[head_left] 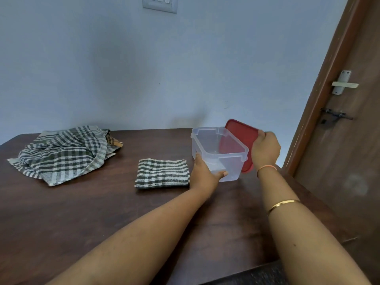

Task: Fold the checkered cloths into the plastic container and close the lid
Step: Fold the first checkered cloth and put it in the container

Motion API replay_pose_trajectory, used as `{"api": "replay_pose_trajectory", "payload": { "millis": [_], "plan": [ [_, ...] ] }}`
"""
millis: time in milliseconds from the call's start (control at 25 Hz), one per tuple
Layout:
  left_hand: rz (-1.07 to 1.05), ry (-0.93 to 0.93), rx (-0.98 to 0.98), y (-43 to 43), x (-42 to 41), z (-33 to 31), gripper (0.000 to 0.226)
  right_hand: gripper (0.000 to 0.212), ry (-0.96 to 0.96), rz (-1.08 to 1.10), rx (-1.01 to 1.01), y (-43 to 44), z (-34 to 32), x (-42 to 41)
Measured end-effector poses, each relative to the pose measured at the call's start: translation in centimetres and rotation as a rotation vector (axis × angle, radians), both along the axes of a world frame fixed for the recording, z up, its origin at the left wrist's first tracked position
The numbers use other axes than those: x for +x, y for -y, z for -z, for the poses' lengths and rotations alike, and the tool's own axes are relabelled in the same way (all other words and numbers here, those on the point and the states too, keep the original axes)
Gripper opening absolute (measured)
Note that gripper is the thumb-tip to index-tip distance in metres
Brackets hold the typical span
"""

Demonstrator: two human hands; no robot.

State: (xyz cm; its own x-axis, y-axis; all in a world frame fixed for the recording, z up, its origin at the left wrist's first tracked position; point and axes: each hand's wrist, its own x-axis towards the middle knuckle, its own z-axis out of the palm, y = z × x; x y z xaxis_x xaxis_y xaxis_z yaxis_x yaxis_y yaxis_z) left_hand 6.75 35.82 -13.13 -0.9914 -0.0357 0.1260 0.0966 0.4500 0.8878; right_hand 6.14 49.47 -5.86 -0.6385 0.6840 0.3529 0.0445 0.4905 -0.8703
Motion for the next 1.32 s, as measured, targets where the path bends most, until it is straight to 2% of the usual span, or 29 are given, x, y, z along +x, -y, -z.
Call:
{"api": "replay_pose_trajectory", "payload": {
  "millis": [160,240,320,400,480,600,760,840,960,1040,1160,1240,1320],
  "plan": [
    [0.014,0.011,0.034,0.0,0.1,0.0,0.098,0.034,0.097,0.059,-0.194,-1.8,3.2,-0.4],
    [0.013,0.004,0.04,0.0,0.3,0.0,0.098,0.041,0.223,0.061,-0.229,-2.7,3.9,-0.7],
    [0.002,0.005,0.026,-0.1,0.6,0.1,0.098,0.049,0.424,0.072,-0.155,-3.3,4.5,-0.7],
    [-0.003,0.014,0.013,-0.2,0.8,-0.1,0.1,0.044,0.607,0.09,-0.016,-3.2,4.6,-0.4],
    [0.003,0.019,0.003,-0.2,1.0,-0.3,0.103,0.04,0.703,0.095,0.085,-3.0,4.5,-0.1],
    [0.042,0.027,-0.037,0.1,1.6,-0.7,0.116,0.036,0.611,0.052,0.109,-2.6,3.9,0.1],
    [0.071,0.046,-0.079,0.8,2.2,-1.4,0.119,0.034,0.225,-0.048,0.14,-1.2,1.3,-0.2],
    [0.075,0.062,-0.096,1.3,2.5,-2.0,0.11,0.032,0.058,-0.113,0.187,0.7,-0.6,-0.5],
    [0.056,0.048,-0.124,2.7,2.7,-3.4,0.093,0.028,-0.112,-0.193,0.359,5.2,-3.1,-0.2],
    [-0.015,0.001,-0.206,4.6,2.8,-4.3,0.075,0.027,-0.183,-0.367,0.466,8.7,-3.6,0.2],
    [-0.239,-0.067,-0.377,8.4,2.4,-4.9,0.054,0.026,-0.064,-0.634,0.648,13.2,-2.4,0.5],
    [-0.35,0.03,-0.443,10.9,1.9,-4.6,0.052,0.026,0.092,-0.729,0.771,15.1,-0.7,0.3],
    [-0.389,0.204,-0.456,12.9,1.6,-3.9,0.055,0.025,0.263,-0.792,0.852,16.3,1.3,0.1]
  ]
}}
